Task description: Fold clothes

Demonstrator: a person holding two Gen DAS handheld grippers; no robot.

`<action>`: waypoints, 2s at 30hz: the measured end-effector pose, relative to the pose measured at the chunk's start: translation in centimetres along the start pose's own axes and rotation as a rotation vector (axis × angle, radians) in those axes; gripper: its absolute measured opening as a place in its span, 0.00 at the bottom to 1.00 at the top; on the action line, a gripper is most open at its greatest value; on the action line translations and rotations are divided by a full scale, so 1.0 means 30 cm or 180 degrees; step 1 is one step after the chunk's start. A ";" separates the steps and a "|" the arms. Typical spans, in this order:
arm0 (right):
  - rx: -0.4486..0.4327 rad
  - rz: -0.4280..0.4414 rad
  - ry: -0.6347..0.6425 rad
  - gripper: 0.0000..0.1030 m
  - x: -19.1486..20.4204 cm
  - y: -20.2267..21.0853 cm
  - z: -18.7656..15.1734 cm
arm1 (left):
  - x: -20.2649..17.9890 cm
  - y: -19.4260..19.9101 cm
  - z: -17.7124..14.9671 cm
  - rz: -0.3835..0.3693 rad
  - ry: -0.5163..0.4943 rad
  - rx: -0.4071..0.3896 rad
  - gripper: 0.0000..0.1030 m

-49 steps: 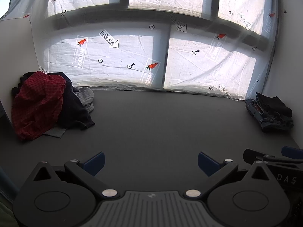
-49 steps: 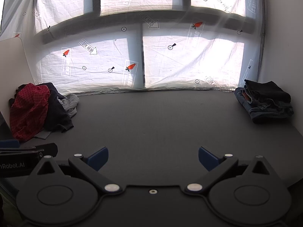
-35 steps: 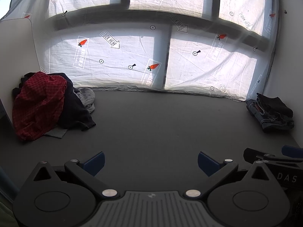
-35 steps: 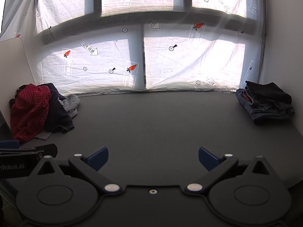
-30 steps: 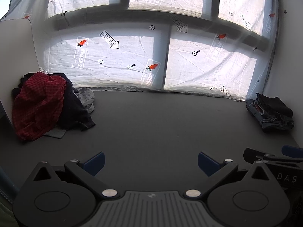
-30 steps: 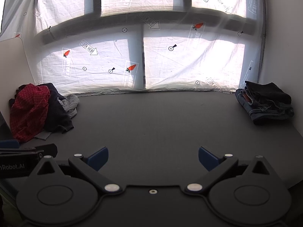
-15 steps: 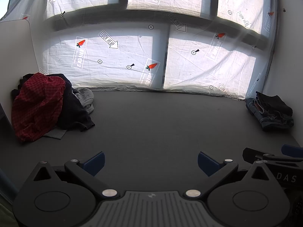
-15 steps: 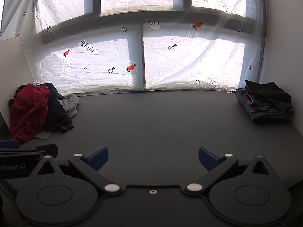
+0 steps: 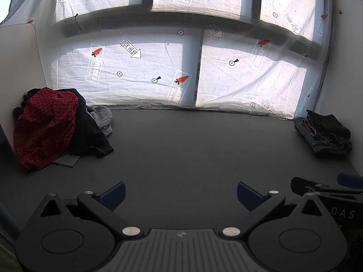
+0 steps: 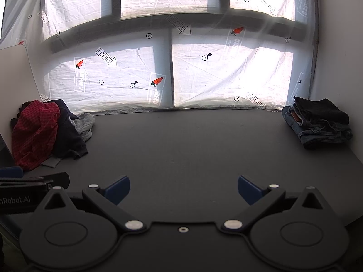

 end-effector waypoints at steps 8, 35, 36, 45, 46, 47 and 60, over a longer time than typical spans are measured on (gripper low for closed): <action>-0.0005 -0.0026 -0.0034 1.00 -0.010 0.001 0.000 | -0.005 0.003 0.002 -0.0012 -0.0001 -0.0013 1.00; 0.0163 -0.0152 -0.0394 1.00 -0.350 -0.279 0.066 | -0.124 -0.195 0.065 0.0102 0.0430 0.0167 1.00; 0.0226 -0.0076 -0.0413 1.00 -0.359 -0.307 0.078 | -0.124 -0.216 0.081 0.0141 0.0481 0.0178 1.00; 0.0769 0.0119 -0.0692 0.98 -0.467 -0.581 0.120 | -0.067 -0.365 0.229 0.0859 0.0579 0.0232 1.00; 0.0815 0.0121 -0.0636 0.98 -0.457 -0.610 0.119 | -0.044 -0.379 0.230 0.0920 0.0625 0.0281 1.00; 0.0838 0.0119 -0.0581 0.98 -0.446 -0.633 0.120 | -0.017 -0.396 0.224 0.0960 0.0697 0.0357 1.00; 0.0767 0.0272 -0.0003 0.99 -0.036 -0.886 0.265 | 0.448 -0.654 0.136 0.1273 0.1093 0.1293 1.00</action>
Point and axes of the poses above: each gripper's, at about its wrist camera, not at the fingertips, and y roughly against the way its jaws point, x to its left, z to its top, the point moved 10 cm from there along -y, roughly the way its jaws point, and after that the axes turned 1 degree about y, right-handed, at the moved point
